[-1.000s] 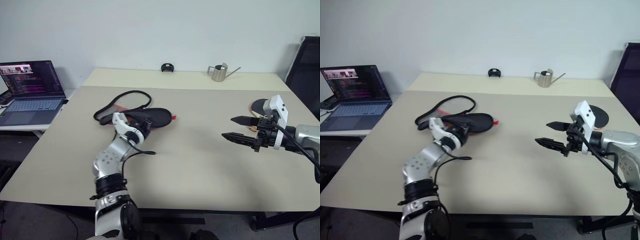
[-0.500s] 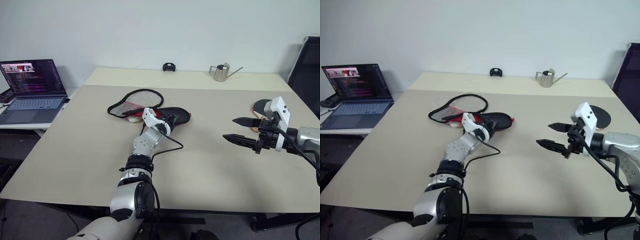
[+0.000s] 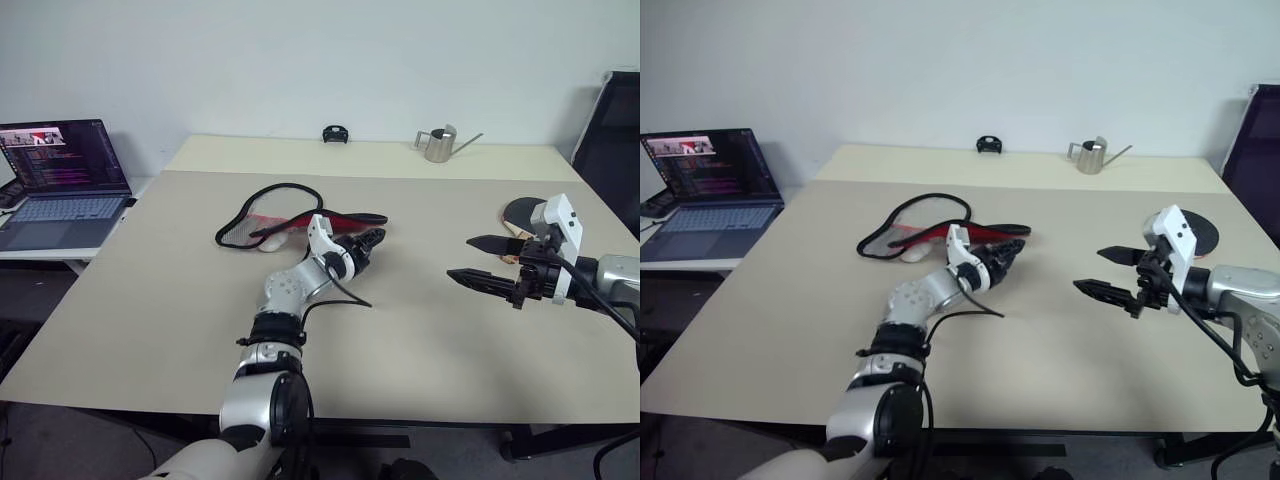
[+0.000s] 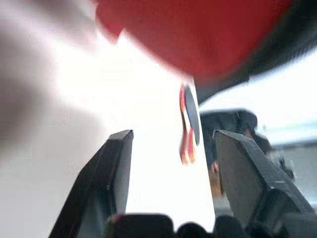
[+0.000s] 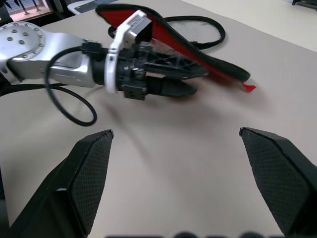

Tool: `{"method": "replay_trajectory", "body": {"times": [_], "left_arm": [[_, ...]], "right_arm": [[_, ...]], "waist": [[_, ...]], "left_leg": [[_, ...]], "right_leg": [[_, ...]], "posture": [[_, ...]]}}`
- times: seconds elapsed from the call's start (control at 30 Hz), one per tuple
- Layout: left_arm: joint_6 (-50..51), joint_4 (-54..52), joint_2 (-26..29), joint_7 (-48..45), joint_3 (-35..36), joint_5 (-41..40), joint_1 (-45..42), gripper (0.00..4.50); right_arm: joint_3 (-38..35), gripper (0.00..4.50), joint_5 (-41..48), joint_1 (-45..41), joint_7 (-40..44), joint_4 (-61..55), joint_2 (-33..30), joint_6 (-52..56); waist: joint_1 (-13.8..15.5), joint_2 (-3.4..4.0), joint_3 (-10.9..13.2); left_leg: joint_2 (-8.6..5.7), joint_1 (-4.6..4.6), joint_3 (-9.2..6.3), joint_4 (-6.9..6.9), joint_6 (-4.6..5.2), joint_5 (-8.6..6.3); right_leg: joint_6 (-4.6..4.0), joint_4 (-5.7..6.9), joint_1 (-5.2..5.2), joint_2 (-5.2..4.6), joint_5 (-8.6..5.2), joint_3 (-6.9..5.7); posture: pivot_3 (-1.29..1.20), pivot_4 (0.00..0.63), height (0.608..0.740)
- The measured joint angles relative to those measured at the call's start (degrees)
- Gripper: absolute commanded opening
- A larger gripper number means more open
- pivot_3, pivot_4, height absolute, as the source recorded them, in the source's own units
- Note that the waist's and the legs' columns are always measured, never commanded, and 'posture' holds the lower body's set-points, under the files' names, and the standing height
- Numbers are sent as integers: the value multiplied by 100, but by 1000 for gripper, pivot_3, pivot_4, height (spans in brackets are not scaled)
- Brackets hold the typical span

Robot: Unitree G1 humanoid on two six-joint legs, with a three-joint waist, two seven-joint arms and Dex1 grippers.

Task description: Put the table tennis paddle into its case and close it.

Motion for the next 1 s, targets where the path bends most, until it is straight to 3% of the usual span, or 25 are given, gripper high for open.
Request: {"method": "replay_trajectory", "body": {"times": [0.3, 0.53, 0.63, 0.87, 1.0], "left_arm": [[2356, -2153, 633, 241, -312, -596, 1289, 2854], [3035, -3075, 1295, -691, -1067, -876, 1682, 2854], [2963, -2951, 1141, -652, -982, -855, 1700, 2854], [2394, -2192, 333, 430, 354, -1067, 1255, 2854], [3021, -2204, 319, 819, 460, -1205, 1368, 4154]], "right_arm": [[10, 4500, -8, -37, 190, 76, -132, -14], [110, 4500, -73, -141, 384, 219, -182, -41], [129, 4500, -124, -209, 406, 278, -182, -77], [134, 4500, -127, -241, 422, 296, -187, -123], [135, 4500, -120, -240, 531, 291, -269, -115]], "waist": [[-4, 1, -1], [-4, 5, -3], [4, 5, -3], [8, 3, -2], [9, 2, -1]], "left_leg": [[0, 1, -2, 6, -1, 1], [-1, 2, -2, 7, -3, 2], [-1, 3, -2, 8, -3, 2], [-1, 1, -2, 7, 0, 0], [-2, -3, -4, 7, 0, 0]], "right_leg": [[0, 6, 1, 0, 0, 0], [-1, 4, 3, 0, 0, 0], [-1, 4, 4, -1, 0, 0], [0, 0, 5, -1, 0, -1], [0, -2, 4, -1, 0, -2]], "posture": [[0, 150, 740], [0, 150, 740], [0, 150, 740], [0, 150, 740], [0, 150, 740]]}}
